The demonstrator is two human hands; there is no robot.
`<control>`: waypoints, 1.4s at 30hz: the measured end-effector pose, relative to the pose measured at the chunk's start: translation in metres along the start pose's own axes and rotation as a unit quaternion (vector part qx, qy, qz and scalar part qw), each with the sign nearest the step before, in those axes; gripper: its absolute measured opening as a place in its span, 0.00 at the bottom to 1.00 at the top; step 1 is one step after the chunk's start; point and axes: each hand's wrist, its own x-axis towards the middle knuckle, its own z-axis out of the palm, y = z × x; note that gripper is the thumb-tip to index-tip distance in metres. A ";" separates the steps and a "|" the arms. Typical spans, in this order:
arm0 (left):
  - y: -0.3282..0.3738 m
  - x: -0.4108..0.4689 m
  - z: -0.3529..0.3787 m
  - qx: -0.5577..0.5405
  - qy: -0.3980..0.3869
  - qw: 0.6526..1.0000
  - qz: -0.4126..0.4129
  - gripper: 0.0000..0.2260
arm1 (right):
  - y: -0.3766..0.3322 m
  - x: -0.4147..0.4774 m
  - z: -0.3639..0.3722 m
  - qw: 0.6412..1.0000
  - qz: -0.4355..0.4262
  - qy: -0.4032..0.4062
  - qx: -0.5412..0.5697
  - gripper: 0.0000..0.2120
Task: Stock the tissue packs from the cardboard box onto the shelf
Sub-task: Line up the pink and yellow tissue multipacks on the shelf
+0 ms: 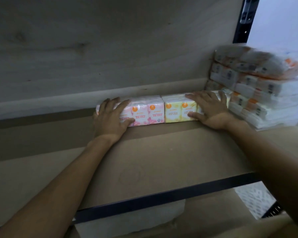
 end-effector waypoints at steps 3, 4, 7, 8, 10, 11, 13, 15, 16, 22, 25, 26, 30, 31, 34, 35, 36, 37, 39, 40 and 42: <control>0.002 0.009 0.008 0.007 0.006 1.000 -0.003 0.30 | 0.009 0.013 0.006 1.000 -0.002 0.001 -0.003 0.34; 0.003 0.012 0.010 0.005 0.005 1.000 -0.005 0.30 | 0.012 0.016 0.008 1.000 -0.004 0.006 -0.002 0.34; 0.005 0.021 0.017 0.001 0.004 1.000 -0.006 0.30 | 0.018 0.026 0.015 1.000 -0.007 0.020 -0.002 0.33; 0.005 0.024 0.019 0.001 0.006 1.000 -0.006 0.30 | 0.020 0.028 0.016 1.000 -0.007 0.021 -0.003 0.33; 0.006 0.029 0.023 0.006 0.008 1.000 -0.009 0.30 | 0.025 0.034 0.018 1.000 -0.006 0.018 -0.001 0.33; 0.006 0.031 0.024 0.010 0.007 1.000 -0.009 0.30 | 0.027 0.037 0.019 1.000 -0.007 0.018 -0.001 0.33; 0.005 0.036 0.028 0.018 0.006 1.000 -0.009 0.30 | 0.032 0.044 0.022 1.000 -0.013 0.017 -0.003 0.34; 0.005 0.040 0.032 0.024 0.005 1.000 -0.010 0.31 | 0.037 0.051 0.025 1.000 -0.016 0.012 -0.001 0.34; 0.006 0.042 0.034 0.026 0.006 1.000 -0.013 0.31 | 0.039 0.054 0.026 1.000 -0.019 0.012 0.002 0.35; 0.007 0.051 0.042 0.026 0.014 0.999 -0.019 0.30 | 0.049 0.068 0.033 0.999 -0.031 0.011 0.020 0.35; 0.006 0.056 0.046 0.023 0.016 0.999 -0.022 0.30 | 0.051 0.073 0.035 0.999 -0.033 0.015 0.026 0.36; 0.005 0.058 0.047 0.020 0.017 0.999 -0.022 0.30 | 0.051 0.075 0.035 0.999 -0.032 0.016 0.027 0.35; 0.002 0.064 0.053 0.006 0.025 0.999 -0.019 0.29 | 0.051 0.082 0.039 0.999 -0.024 0.024 0.034 0.34; 0.001 0.066 0.055 -0.002 0.029 0.999 -0.018 0.29 | 0.051 0.083 0.040 0.999 -0.025 0.027 0.037 0.34; -0.004 0.070 0.059 -0.014 0.029 0.999 -0.013 0.29 | 0.054 0.088 0.042 0.998 -0.028 0.030 0.051 0.36; -0.004 0.072 0.060 -0.014 0.029 0.999 -0.012 0.29 | 0.054 0.090 0.043 0.998 -0.027 0.030 0.050 0.35; -0.005 0.074 0.061 -0.014 0.027 0.999 -0.014 0.29 | 0.054 0.093 0.044 0.998 -0.026 0.029 0.047 0.35; -0.004 0.075 0.062 -0.014 0.025 0.999 -0.015 0.29 | 0.054 0.096 0.045 0.998 -0.024 0.030 0.041 0.35; -0.005 0.077 0.063 -0.012 0.027 0.999 -0.015 0.29 | 0.053 0.101 0.046 0.999 -0.020 0.031 0.036 0.35; -0.005 0.077 0.064 -0.012 0.032 0.999 -0.013 0.29 | 0.053 0.102 0.046 0.999 -0.019 0.031 0.037 0.35; -0.005 0.077 0.064 -0.010 0.036 0.999 -0.008 0.29 | 0.054 0.103 0.048 0.998 -0.023 0.036 0.037 0.35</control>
